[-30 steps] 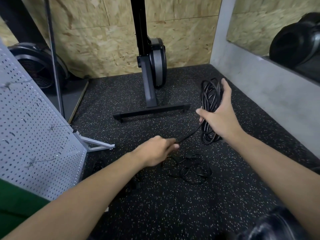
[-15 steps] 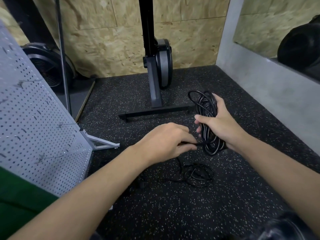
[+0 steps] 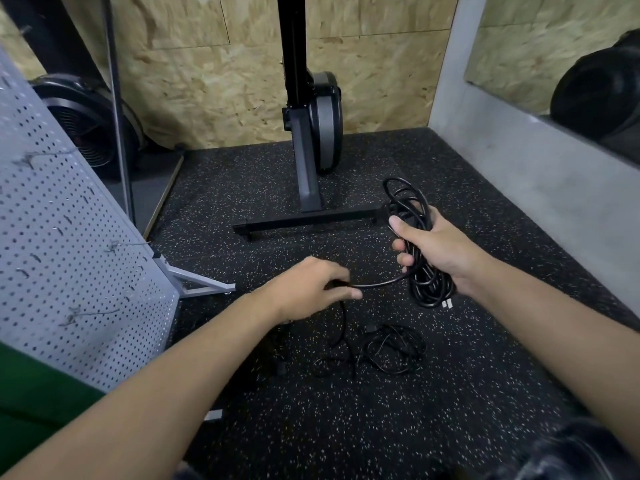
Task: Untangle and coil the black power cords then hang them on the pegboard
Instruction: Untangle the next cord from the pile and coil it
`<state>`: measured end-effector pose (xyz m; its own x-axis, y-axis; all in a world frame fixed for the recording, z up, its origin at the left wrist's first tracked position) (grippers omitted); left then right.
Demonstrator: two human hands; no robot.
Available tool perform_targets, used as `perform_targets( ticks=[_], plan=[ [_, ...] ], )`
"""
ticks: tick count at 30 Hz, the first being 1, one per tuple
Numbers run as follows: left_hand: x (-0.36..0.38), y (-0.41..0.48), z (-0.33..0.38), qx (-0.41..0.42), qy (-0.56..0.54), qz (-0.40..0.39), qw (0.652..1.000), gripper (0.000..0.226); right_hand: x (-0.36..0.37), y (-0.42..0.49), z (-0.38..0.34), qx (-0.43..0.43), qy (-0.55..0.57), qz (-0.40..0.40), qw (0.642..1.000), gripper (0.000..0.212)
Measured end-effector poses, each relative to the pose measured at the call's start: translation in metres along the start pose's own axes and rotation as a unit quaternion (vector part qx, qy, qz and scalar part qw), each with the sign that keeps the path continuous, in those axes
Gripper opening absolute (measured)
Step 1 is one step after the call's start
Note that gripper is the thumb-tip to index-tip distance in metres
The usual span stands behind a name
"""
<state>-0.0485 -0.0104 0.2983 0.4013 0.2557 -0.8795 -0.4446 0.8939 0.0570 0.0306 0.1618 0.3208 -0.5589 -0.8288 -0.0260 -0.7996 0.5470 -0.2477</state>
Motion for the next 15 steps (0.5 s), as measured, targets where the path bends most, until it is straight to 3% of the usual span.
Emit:
perform_targets(
  ticks=[2,4,11,15],
  plan=[
    [0.006,-0.003,-0.011,-0.018,-0.009,-0.02,1.0,0.024,-0.005,0.001,-0.002,-0.011,-0.021,0.01,1.0,0.044],
    [0.003,-0.003,-0.014,-0.015,-0.017,-0.007,1.0,0.019,-0.007,0.001,0.0,-0.023,-0.049,0.018,0.998,0.046],
    [-0.001,0.001,0.033,0.056,-0.009,-0.03,0.998,0.037,-0.026,0.006,0.006,-0.039,-0.051,0.077,0.995,0.063],
    [-0.003,0.005,0.044,0.066,0.013,-0.03,0.997,0.042,-0.022,0.002,0.005,-0.06,-0.107,0.047,0.991,0.06]
  ],
)
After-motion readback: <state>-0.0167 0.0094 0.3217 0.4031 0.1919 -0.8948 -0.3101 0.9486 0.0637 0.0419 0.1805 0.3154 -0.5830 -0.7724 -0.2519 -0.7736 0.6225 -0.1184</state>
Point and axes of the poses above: each hand's wrist, its own y-axis towards the middle knuckle, its own x-axis out of the palm, z = x × y, the point moved 8 cm from there along y, towards the middle knuckle, and after that the axes turned 8 degrees about z, right-handed, at the moved point
